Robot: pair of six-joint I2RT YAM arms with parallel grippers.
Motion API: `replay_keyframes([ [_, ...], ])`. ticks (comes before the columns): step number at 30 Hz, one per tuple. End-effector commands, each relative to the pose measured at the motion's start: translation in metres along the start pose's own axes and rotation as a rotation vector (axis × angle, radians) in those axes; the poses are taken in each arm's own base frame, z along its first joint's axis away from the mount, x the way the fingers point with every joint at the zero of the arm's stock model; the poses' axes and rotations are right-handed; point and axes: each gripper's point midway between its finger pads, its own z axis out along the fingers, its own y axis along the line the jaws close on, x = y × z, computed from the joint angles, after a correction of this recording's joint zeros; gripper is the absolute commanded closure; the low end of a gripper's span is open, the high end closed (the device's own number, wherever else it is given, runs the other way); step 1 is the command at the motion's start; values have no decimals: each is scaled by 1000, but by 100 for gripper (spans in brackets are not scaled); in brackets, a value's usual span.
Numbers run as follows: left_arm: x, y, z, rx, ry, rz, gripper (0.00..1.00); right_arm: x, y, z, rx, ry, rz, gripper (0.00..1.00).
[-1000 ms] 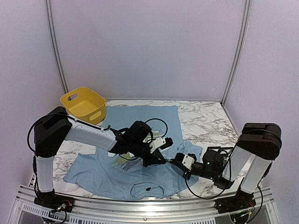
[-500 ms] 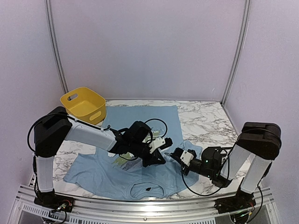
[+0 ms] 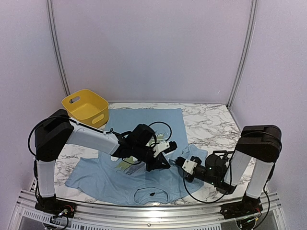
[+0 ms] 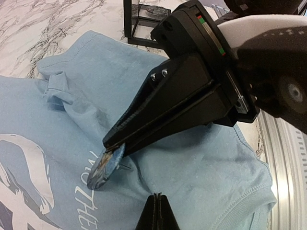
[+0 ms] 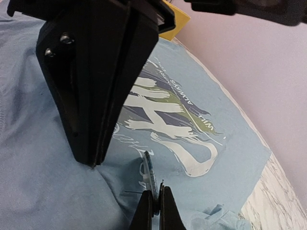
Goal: Pin the brooch onto the clothing
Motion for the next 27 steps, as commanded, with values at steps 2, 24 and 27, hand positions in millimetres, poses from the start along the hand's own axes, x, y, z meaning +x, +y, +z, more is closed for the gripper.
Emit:
replay_keyframes([
  [2, -19, -5, -10, 12, -51, 27, 100, -13, 2, -4, 18, -67, -47, 100],
  [24, -15, -2, -9, -1, -41, 26, 100, -26, 10, -14, -29, -123, 15, 100],
  [27, -15, -2, -9, -2, -41, 26, 100, -30, 5, -12, -8, -132, 4, 100],
])
